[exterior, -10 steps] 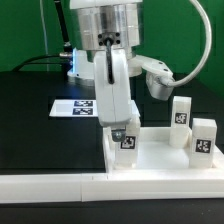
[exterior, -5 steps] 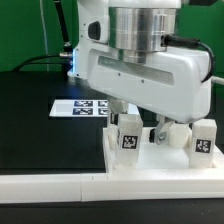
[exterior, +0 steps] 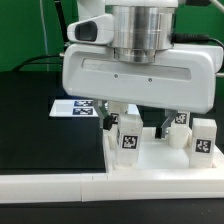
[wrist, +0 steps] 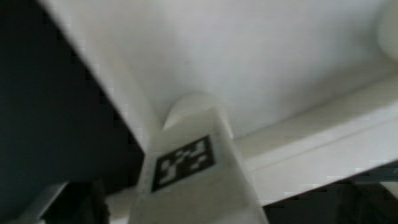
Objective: Assemble square table
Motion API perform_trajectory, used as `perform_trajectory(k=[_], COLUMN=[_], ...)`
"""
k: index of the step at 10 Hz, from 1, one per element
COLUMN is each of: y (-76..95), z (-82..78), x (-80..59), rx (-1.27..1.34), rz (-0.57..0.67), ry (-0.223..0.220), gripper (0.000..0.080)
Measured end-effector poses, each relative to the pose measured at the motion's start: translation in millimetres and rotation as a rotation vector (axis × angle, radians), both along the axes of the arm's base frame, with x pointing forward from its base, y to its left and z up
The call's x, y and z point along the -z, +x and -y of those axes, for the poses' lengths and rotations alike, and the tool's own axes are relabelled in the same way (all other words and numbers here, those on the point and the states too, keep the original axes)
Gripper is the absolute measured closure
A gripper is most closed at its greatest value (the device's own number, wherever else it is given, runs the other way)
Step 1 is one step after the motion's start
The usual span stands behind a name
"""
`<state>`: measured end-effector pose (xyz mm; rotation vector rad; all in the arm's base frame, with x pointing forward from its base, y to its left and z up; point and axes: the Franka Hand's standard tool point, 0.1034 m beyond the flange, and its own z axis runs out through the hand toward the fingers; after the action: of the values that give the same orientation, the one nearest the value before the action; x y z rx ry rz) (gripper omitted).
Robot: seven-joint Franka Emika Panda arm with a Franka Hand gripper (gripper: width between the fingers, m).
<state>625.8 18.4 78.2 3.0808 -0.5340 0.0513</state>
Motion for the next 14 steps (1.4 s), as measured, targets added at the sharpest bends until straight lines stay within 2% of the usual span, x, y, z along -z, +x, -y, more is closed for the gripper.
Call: perform_trajectory(k=[1, 3, 4, 5, 6, 7, 8, 11, 14], y=[-0.1, 2.4, 2.4, 2.4, 2.4, 2.4, 2.4, 2.4, 2.4], z=[-0.5, 12.1, 11.0, 10.4, 10.8, 10.5, 10.0, 10.1, 12.9], x=[0.2, -0.3, -0.3, -0.1, -0.1, -0.1, -0.1, -0.1, 0.0], rx=[-0.115, -0.240, -0.204, -0.199, -0.198, -0.178, -0.077, 0.099, 0.546], rz=[0.002, 0.012, 0.013, 0.012, 0.012, 0.013, 0.016, 0.019, 0.020], ry=[-0.007, -0.016, -0.014, -0.013, -0.013, -0.011, -0.006, 0.001, 0.034], gripper=[0.0151, 0.0151, 0.0151, 0.0282, 0.0282, 0.0421, 0.0511, 0.0511, 0.0511])
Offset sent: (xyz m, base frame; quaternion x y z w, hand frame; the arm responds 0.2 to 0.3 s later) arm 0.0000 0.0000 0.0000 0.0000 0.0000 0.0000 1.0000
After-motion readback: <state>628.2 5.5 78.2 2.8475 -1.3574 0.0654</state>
